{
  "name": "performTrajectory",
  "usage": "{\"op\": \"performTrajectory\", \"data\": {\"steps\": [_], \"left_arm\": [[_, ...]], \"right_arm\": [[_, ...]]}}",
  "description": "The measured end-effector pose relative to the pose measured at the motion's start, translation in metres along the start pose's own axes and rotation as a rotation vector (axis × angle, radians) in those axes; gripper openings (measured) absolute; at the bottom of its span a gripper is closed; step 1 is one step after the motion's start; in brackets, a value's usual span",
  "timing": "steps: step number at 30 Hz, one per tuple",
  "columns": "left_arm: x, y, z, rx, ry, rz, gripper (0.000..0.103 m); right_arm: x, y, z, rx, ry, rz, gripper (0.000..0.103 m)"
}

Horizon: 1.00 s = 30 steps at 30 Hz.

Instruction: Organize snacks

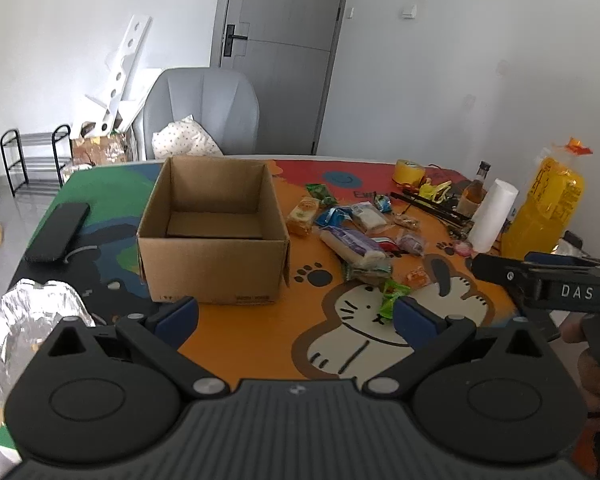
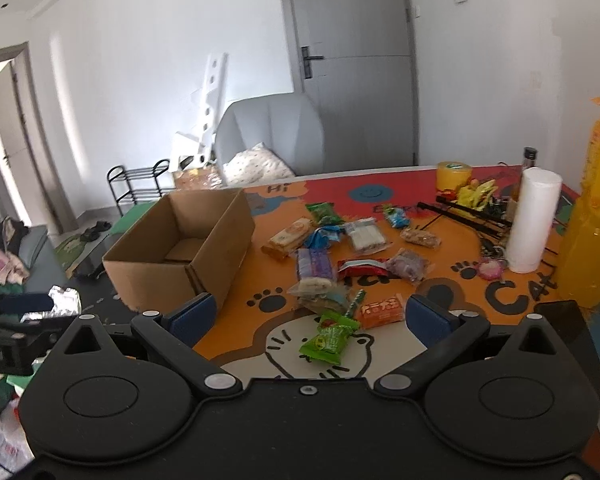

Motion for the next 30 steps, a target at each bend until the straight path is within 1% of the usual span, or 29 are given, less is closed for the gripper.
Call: {"op": "performTrajectory", "data": {"steps": [5,8,13,19,20,22,23,24,30], "left_arm": [[-0.009,-0.014,-0.002,0.048,-0.002,0.006,0.103],[-0.016,-0.025,-0.006,0.058,-0.011,0.005,0.103],[-0.024,-0.047,-0.014,0.087,-0.022,0.015,0.102],[-0.03,-0.075,-0.025,0.143,-0.032,0.054,0.101],[-0.031,-0.078,-0.026,0.153,-0.03,0.059,0.101],[-0.034,-0.087,-0.029,0.166,-0.025,0.066,0.101],[-0.035,-0.091,-0.032,0.172,-0.025,0.069,0.1],[-0.035,-0.095,-0.034,0.178,-0.027,0.071,0.1],[-0.037,-0.125,-0.047,0.193,-0.028,0.118,0.1]], "right_arm": [[-0.006,-0.011,-0.003,0.025,0.008,-0.001,0.103],[-0.008,-0.016,-0.009,0.038,0.004,-0.003,0.103],[-0.01,-0.027,-0.023,0.032,-0.022,-0.011,0.103],[-0.01,-0.04,-0.039,0.044,-0.045,0.004,0.103],[-0.01,-0.042,-0.042,0.04,-0.052,0.004,0.102],[-0.009,-0.047,-0.05,0.03,-0.061,0.008,0.095],[-0.01,-0.051,-0.054,0.019,-0.073,0.023,0.09],[-0.01,-0.055,-0.059,0.01,-0.092,0.036,0.088],[-0.004,-0.075,-0.084,0.013,-0.162,0.077,0.088]]}}
Point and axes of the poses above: each gripper's, at about its wrist camera, not at the fingertips, and y roughly against the way its jaws point, z to its left, x to its underside, the point moved 1 cm from there along -y, roughly the way its jaws point, and after that the axes turned 11 degrees about z, right-handed, at the moved point
